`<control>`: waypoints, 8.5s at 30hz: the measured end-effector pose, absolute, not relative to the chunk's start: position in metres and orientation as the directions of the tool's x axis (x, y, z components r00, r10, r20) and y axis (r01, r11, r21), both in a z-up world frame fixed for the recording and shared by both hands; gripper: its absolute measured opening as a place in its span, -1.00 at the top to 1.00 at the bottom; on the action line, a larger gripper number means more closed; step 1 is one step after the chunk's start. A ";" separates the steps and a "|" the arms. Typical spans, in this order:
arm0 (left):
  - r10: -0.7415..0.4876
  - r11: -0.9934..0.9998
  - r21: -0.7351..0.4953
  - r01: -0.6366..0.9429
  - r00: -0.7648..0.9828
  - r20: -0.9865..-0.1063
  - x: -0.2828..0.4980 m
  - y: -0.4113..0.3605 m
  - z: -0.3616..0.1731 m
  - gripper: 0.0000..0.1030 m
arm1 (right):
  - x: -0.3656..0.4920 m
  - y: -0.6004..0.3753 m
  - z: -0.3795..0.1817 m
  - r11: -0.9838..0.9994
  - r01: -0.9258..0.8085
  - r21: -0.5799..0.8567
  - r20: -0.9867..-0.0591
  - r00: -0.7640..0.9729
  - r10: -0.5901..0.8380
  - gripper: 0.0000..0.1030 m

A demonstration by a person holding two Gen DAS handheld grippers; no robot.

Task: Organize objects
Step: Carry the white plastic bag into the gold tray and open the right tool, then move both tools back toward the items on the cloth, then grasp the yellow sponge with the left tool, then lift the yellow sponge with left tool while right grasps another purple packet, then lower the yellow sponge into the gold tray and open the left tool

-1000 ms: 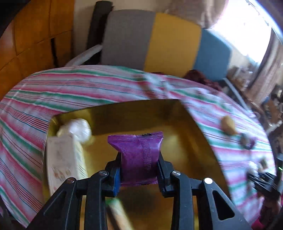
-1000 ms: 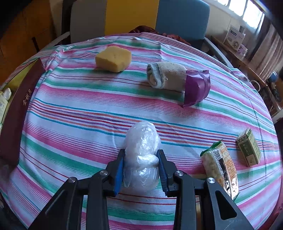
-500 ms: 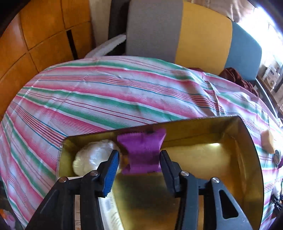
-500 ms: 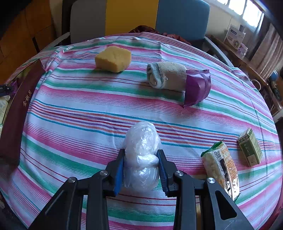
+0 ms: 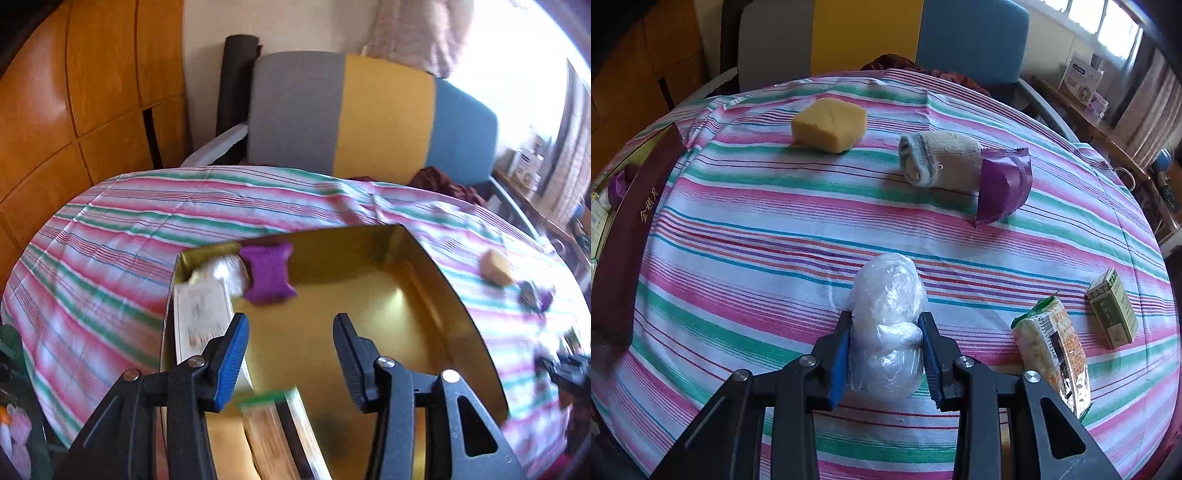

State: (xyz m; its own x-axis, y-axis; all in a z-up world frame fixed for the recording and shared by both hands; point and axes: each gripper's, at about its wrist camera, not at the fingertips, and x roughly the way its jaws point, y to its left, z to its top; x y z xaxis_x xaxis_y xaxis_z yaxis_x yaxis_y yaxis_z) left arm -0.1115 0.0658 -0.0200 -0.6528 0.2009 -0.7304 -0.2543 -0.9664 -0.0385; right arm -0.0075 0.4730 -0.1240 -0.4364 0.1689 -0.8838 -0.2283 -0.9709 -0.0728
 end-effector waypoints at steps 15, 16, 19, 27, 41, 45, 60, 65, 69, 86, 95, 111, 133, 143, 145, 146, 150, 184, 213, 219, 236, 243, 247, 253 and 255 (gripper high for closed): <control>0.236 -0.958 -0.057 -0.280 -0.661 -0.713 -0.053 0.066 -0.016 0.07 | -0.007 0.469 -0.127 -0.968 -0.229 -0.101 -0.875 -0.443 0.196 0.31; 0.237 -0.958 -0.060 -0.280 -0.659 -0.714 -0.052 0.065 -0.016 0.07 | -0.007 0.469 -0.127 -0.968 -0.230 -0.102 -0.874 -0.444 0.198 0.31; 0.239 -0.958 -0.062 -0.282 -0.656 -0.716 -0.051 0.064 -0.018 0.08 | -0.007 0.469 -0.127 -0.968 -0.229 -0.104 -0.873 -0.446 0.199 0.31; 0.251 -0.956 -0.080 -0.283 -0.645 -0.722 -0.050 0.058 -0.019 0.08 | -0.008 0.470 -0.124 -0.964 -0.251 -0.084 -0.879 -0.437 0.190 0.31; 0.248 -0.967 -0.143 -0.211 -0.658 -0.711 -0.052 0.015 -0.018 0.08 | -0.048 0.341 -0.039 -0.988 -0.020 0.154 -0.787 -0.607 -0.111 0.31; 0.209 -0.978 -0.154 -0.141 -0.674 -0.709 -0.055 -0.013 -0.018 0.08 | -0.073 0.279 -0.033 -0.971 0.105 0.217 -0.777 -0.584 -0.237 0.31; 0.166 -0.980 -0.197 -0.022 -0.636 -0.754 -0.062 -0.067 -0.046 0.08 | -0.181 0.144 -0.109 -0.902 0.107 0.418 -0.824 -0.374 -0.426 0.06; 0.167 -0.979 -0.201 -0.018 -0.631 -0.758 -0.065 -0.068 -0.051 0.08 | -0.174 0.141 -0.113 -0.884 0.129 0.450 -0.807 -0.366 -0.464 0.03; 0.168 -0.980 -0.197 -0.026 -0.639 -0.751 -0.063 -0.066 -0.048 0.08 | -0.160 0.149 -0.103 -0.898 0.144 0.416 -0.812 -0.387 -0.438 0.00; 0.199 -0.980 -0.133 -0.150 -0.663 -0.722 -0.049 -0.020 -0.018 0.08 | -0.074 0.245 -0.042 -0.969 0.108 0.222 -0.758 -0.606 -0.241 -0.33; 0.231 -0.967 -0.096 -0.237 -0.651 -0.723 -0.045 0.019 -0.012 0.08 | -0.042 0.320 -0.040 -0.987 -0.011 0.160 -0.761 -0.638 -0.116 -0.33; 0.338 -0.888 -0.040 -0.459 -0.591 -0.732 -0.045 0.123 0.002 0.08 | 0.000 0.453 -0.084 -0.963 -0.252 0.093 -0.819 -0.570 0.070 -0.37; 0.435 -0.701 -0.046 -0.712 -0.375 -0.819 -0.104 0.355 -0.038 -0.48 | 0.043 0.541 -0.044 -0.756 -0.549 0.356 -0.703 -0.691 0.170 -0.47; 0.384 -0.678 -0.005 -0.735 -0.348 -0.855 -0.147 0.426 -0.076 -0.68 | 0.043 0.554 -0.054 -0.712 -0.569 0.412 -0.723 -0.679 0.125 -0.47; 0.380 -0.677 0.002 -0.736 -0.353 -0.855 -0.153 0.436 -0.082 -0.68 | 0.043 0.555 -0.055 -0.710 -0.568 0.415 -0.726 -0.678 0.118 -0.47; 0.375 -0.677 0.010 -0.736 -0.356 -0.856 -0.156 0.439 -0.084 -0.68 | 0.042 0.556 -0.056 -0.709 -0.569 0.418 -0.728 -0.676 0.114 -0.47; 0.343 -0.694 0.017 -0.720 -0.351 -0.871 -0.170 0.450 -0.101 -0.26 | 0.041 0.556 -0.058 -0.705 -0.567 0.425 -0.732 -0.674 0.100 -0.47; 0.536 -0.663 -0.147 -0.734 -0.328 -0.778 -0.020 0.250 -0.030 -0.15 | -0.009 0.561 -0.053 -0.896 -0.433 0.095 -0.791 -0.580 0.196 -0.47; 0.544 -0.719 -0.213 -0.662 -0.344 -0.765 -0.020 0.205 -0.030 -0.15 | -0.041 0.496 -0.066 -0.990 -0.144 0.006 -0.839 -0.540 0.074 0.09; 0.515 -0.760 -0.177 -0.625 -0.413 -0.751 -0.019 0.182 -0.020 -0.15 | -0.020 0.446 -0.073 -0.989 -0.111 0.095 -0.818 -0.574 -0.014 0.09; 0.437 -0.838 -0.138 -0.528 -0.497 -0.750 -0.015 0.137 -0.027 -0.15 | -0.012 0.425 -0.104 -0.992 -0.096 0.083 -0.819 -0.574 -0.013 0.09; 0.433 -0.841 -0.134 -0.525 -0.502 -0.749 -0.016 0.135 -0.026 -0.15 | -0.012 0.424 -0.105 -0.993 -0.094 0.073 -0.818 -0.575 -0.006 0.09; 0.431 -0.842 -0.137 -0.522 -0.497 -0.753 -0.017 0.132 -0.029 -0.15 | -0.012 0.424 -0.105 -0.993 -0.092 0.071 -0.818 -0.575 -0.005 0.09; 0.433 -0.864 -0.186 -0.468 -0.501 -0.749 -0.032 0.106 -0.027 -0.15 | -0.013 0.423 -0.105 -0.994 -0.088 0.060 -0.819 -0.574 0.002 0.09; 0.419 -0.885 -0.207 -0.417 -0.518 -0.746 -0.044 0.088 -0.025 -0.15 | -0.013 0.422 -0.105 -0.995 -0.085 0.053 -0.819 -0.573 0.005 0.09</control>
